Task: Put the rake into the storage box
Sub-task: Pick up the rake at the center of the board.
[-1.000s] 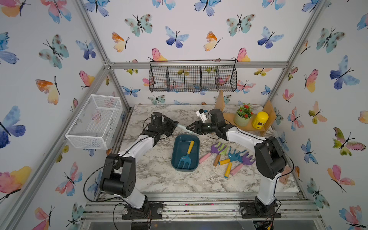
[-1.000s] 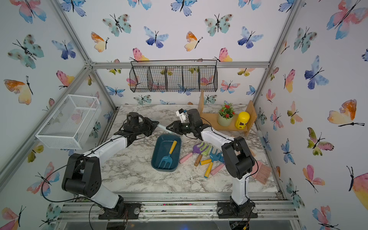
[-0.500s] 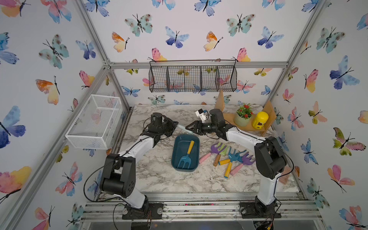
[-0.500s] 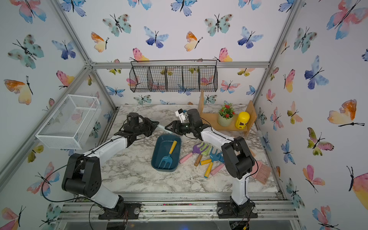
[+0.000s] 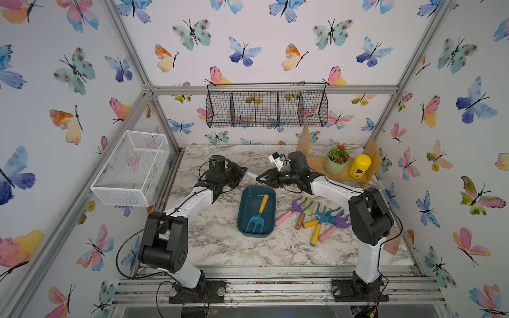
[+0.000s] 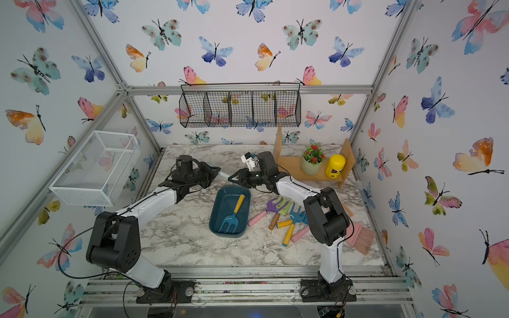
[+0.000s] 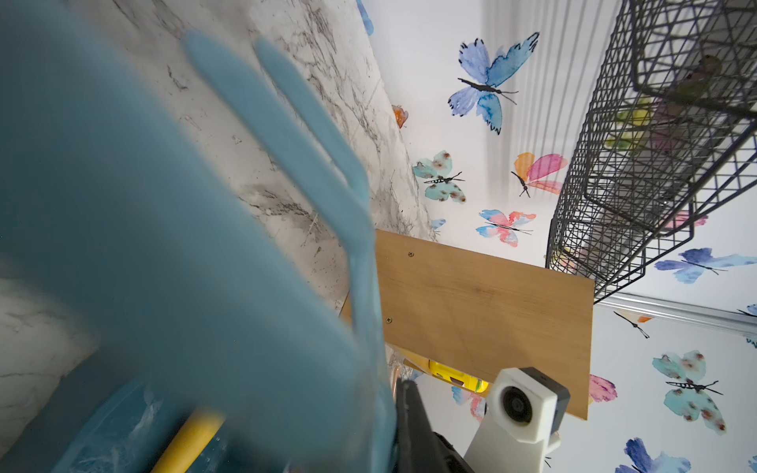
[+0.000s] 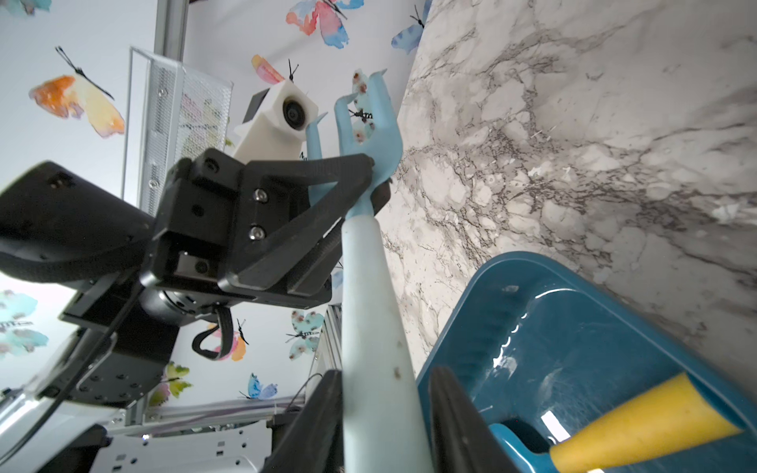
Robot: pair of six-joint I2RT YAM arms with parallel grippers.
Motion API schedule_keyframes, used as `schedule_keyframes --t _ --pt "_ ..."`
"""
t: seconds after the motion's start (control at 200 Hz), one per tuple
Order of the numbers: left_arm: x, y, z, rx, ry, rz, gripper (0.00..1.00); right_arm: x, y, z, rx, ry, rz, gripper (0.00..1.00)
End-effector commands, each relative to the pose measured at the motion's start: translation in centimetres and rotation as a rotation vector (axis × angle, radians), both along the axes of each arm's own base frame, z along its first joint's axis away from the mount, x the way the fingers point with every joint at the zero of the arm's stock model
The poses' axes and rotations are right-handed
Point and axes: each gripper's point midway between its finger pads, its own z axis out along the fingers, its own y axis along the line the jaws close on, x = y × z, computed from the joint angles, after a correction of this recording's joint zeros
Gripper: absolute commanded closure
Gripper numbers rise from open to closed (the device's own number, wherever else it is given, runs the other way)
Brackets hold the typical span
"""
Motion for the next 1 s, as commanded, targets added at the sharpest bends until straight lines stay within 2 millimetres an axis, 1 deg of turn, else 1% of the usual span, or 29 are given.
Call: schedule_keyframes --t 0.0,0.075,0.115,0.125,0.155,0.21,0.265,0.29,0.355,0.416,0.576,0.646,0.726,0.866,0.946,0.996 --pt "0.4 -0.7 1.3 -0.003 -0.055 -0.021 1.00 0.7 0.2 0.6 0.006 -0.029 -0.015 0.71" --pt "0.1 -0.6 1.0 -0.001 -0.050 -0.022 1.00 0.7 0.2 0.8 0.009 -0.034 -0.018 0.79" --pt "0.0 -0.6 0.9 0.003 -0.050 -0.024 0.99 0.8 0.2 0.9 0.010 -0.035 -0.020 0.81" --pt "-0.1 -0.6 0.9 0.004 -0.051 -0.024 0.97 0.8 0.2 1.0 0.010 -0.038 -0.021 0.81" --pt "-0.1 -0.6 0.9 0.008 -0.056 -0.027 0.87 0.8 0.2 1.0 0.011 -0.038 -0.020 0.83" --pt "-0.3 -0.6 1.1 0.020 -0.072 -0.039 0.63 0.6 0.1 1.2 0.012 -0.037 -0.016 0.83" --pt "-0.4 -0.5 1.5 0.052 -0.097 -0.056 0.48 0.5 0.1 1.2 0.007 -0.038 -0.013 0.84" --pt "-0.5 -0.4 1.7 0.076 -0.108 -0.065 0.43 0.5 0.0 1.2 -0.001 -0.039 -0.011 0.84" --pt "-0.7 0.0 2.1 0.166 -0.132 -0.094 0.37 0.4 -0.2 1.0 -0.034 -0.042 -0.008 0.84" --pt "-1.0 0.4 2.3 0.263 -0.156 -0.129 0.35 0.4 -0.5 0.6 -0.071 -0.048 -0.003 0.84" --pt "-2.4 1.6 2.1 0.503 -0.183 -0.246 0.35 0.0 -1.4 0.3 -0.149 -0.054 0.026 0.85" --pt "-2.9 1.9 2.7 0.593 -0.224 -0.298 0.35 -0.3 -1.9 0.3 -0.188 -0.052 0.051 0.85" --pt "-3.1 2.1 3.8 0.681 -0.289 -0.363 0.36 -0.9 -2.4 0.2 -0.227 -0.025 0.095 0.90" --pt "-2.8 1.9 6.7 0.793 -0.441 -0.433 0.36 -1.5 -3.4 0.3 -0.295 0.009 0.148 0.96" --pt "-2.6 1.4 8.6 0.850 -0.537 -0.474 0.37 -1.7 -4.0 0.6 -0.261 0.050 0.133 0.98" --pt "-2.7 0.8 9.3 0.878 -0.590 -0.513 0.36 -1.9 -4.1 0.9 -0.243 0.067 0.140 0.98"
